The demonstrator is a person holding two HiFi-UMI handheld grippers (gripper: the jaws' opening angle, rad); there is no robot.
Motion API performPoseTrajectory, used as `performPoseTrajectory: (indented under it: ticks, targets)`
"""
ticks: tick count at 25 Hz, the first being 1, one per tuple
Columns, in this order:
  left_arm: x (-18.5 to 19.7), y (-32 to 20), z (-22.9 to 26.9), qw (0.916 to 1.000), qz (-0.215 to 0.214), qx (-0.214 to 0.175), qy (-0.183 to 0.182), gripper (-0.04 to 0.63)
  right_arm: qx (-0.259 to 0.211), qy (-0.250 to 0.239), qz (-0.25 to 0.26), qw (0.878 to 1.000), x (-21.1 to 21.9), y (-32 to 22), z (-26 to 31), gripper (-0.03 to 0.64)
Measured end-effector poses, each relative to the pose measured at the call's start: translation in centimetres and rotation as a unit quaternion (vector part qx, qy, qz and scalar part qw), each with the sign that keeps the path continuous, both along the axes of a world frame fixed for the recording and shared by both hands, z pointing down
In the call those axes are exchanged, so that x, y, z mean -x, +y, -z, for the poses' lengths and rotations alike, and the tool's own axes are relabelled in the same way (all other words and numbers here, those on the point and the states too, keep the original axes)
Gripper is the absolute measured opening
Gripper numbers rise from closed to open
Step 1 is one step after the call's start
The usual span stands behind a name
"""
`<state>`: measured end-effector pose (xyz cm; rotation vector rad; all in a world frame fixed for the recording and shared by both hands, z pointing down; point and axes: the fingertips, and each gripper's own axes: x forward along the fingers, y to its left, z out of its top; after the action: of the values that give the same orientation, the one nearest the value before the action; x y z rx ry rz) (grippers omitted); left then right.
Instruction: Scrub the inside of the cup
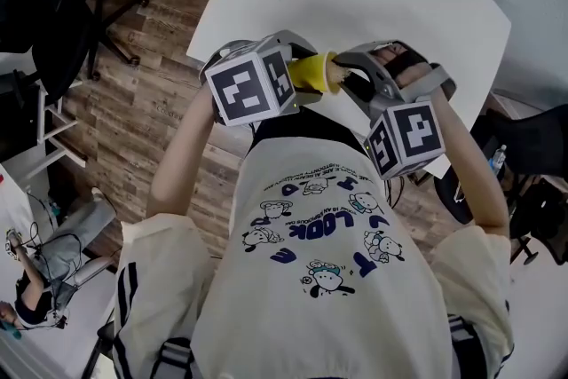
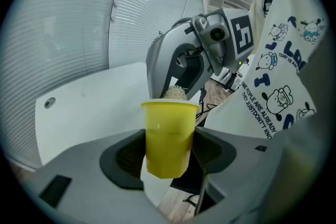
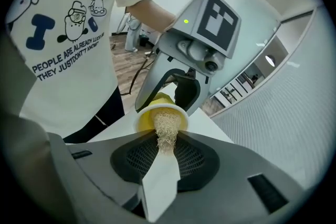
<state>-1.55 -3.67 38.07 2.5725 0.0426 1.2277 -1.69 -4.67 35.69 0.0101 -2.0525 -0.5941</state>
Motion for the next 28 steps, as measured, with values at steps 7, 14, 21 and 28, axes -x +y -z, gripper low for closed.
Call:
performPoseTrajectory:
  ticks: [7, 14, 21, 28]
  targets:
    - [0.0, 0.7, 0.1, 0.9993, -0.025, 0.027, 0.009, 0.301, -0.021, 0.006, 0.042, 0.999, 0.2, 0.7, 0.0, 0.101]
    - [-0.1, 0.6, -0.1, 0.9994, -0.032, 0.014, -0.002, 0.301, 0.048, -0.009, -0.001, 0.999, 0.0, 0.6, -0.3, 0.101]
    - [-0.2, 0.6, -0.7, 0.9989, -0.040, -0.008, -0.021, 0.301, 0.121, -0.025, -0.047, 0.991, -0.3, 0.7, -0.9, 0.100]
    - [-0.1, 0.3, -0.9, 0.9964, -0.051, -0.053, -0.042, 0.301, 0.187, -0.051, -0.094, 0.976, -0.2, 0.6, -1.1, 0.100]
